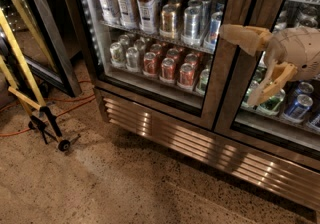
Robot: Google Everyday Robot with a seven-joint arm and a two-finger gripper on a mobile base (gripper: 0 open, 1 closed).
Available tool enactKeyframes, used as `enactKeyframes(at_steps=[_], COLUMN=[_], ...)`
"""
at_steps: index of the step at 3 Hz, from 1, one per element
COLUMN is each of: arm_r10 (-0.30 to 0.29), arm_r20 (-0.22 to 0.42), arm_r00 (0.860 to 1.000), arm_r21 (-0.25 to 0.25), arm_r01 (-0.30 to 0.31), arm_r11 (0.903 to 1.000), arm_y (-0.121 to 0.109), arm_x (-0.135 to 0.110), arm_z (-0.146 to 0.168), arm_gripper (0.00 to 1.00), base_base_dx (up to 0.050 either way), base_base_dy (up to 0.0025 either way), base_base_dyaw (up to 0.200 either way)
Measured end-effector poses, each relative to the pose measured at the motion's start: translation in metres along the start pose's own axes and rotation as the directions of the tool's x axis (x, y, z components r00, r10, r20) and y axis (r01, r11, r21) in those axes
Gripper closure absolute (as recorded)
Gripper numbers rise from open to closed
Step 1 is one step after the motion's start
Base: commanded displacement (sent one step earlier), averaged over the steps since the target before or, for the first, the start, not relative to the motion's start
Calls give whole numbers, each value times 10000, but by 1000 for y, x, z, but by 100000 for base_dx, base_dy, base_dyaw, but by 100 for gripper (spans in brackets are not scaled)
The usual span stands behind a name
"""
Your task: Open left fridge door
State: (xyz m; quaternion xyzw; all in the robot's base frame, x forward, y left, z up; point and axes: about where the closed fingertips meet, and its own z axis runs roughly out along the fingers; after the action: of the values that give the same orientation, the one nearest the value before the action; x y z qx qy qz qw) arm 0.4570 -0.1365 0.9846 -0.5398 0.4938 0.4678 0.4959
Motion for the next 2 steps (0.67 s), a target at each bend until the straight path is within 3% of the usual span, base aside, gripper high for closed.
enactKeyframes(at_steps=[1, 2], arm_r10=[0, 1], arm_r20=[0, 0], arm_r00=[10000, 10000], arm_r21=[0, 0], arm_r01=[0, -1], arm_r11=[10000, 10000], arm_y=[0, 0], arm_x=[0, 0], arm_z=[0, 0], arm_gripper=[0, 0], base_base_dx=[3790, 4984], base_base_dy=[-251, 8], base_base_dyaw=[-13188, -308])
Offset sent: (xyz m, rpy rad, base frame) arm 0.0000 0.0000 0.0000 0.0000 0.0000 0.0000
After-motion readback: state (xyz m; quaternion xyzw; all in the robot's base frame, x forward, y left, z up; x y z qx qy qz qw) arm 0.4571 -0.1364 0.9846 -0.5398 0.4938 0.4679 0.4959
